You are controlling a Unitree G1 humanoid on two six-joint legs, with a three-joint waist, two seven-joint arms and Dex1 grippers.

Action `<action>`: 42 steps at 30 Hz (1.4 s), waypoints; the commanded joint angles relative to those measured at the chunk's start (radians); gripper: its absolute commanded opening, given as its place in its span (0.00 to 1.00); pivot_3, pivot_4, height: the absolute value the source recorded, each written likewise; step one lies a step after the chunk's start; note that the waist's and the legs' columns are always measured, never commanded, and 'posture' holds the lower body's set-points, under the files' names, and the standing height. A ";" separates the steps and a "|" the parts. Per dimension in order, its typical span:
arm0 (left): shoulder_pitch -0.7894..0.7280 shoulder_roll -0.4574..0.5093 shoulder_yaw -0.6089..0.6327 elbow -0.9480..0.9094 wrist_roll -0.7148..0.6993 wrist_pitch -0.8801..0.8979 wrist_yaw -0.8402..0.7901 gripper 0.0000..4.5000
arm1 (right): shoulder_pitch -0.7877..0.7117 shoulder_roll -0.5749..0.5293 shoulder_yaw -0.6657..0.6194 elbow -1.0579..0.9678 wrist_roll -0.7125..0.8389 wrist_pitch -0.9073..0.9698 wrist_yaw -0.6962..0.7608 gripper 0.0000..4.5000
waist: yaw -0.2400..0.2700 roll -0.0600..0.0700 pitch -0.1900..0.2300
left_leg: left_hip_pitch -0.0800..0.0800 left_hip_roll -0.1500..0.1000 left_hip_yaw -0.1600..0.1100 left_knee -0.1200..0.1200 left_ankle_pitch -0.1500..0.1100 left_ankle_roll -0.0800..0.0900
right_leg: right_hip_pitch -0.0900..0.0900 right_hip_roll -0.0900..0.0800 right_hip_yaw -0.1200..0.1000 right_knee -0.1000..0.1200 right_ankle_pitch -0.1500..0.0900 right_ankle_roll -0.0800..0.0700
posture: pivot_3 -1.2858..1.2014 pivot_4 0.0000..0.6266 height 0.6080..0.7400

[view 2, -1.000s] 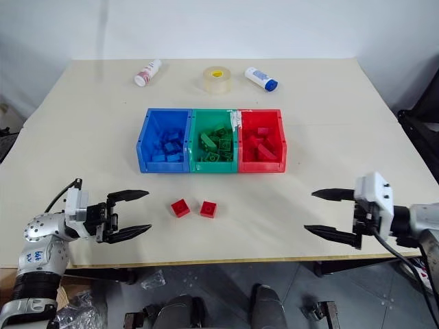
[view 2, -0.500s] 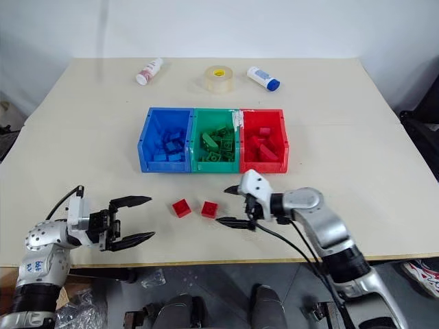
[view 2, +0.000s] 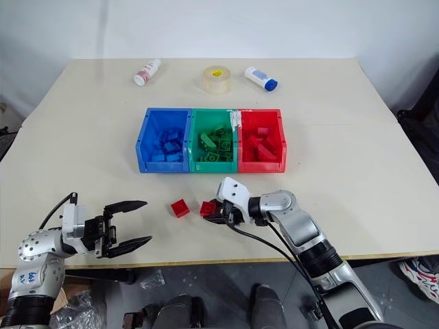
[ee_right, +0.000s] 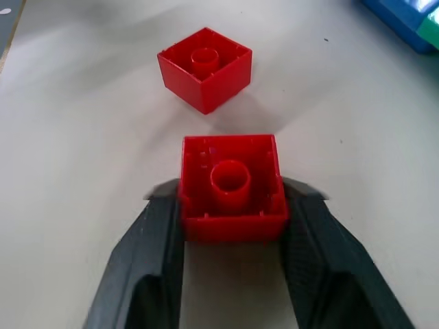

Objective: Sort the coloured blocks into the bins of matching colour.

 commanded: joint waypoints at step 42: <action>0.074 0.052 0.126 0.004 -0.023 -0.033 0.029 1.00 | 0.293 -0.527 -0.556 -0.067 0.303 -0.119 0.371 0.99 | -0.003 0.000 0.000 | 0.002 0.001 0.001 -0.001 -0.001 0.000 | 0.002 0.000 0.000 -0.007 0.000 0.001 | 0.52 0.24 1.00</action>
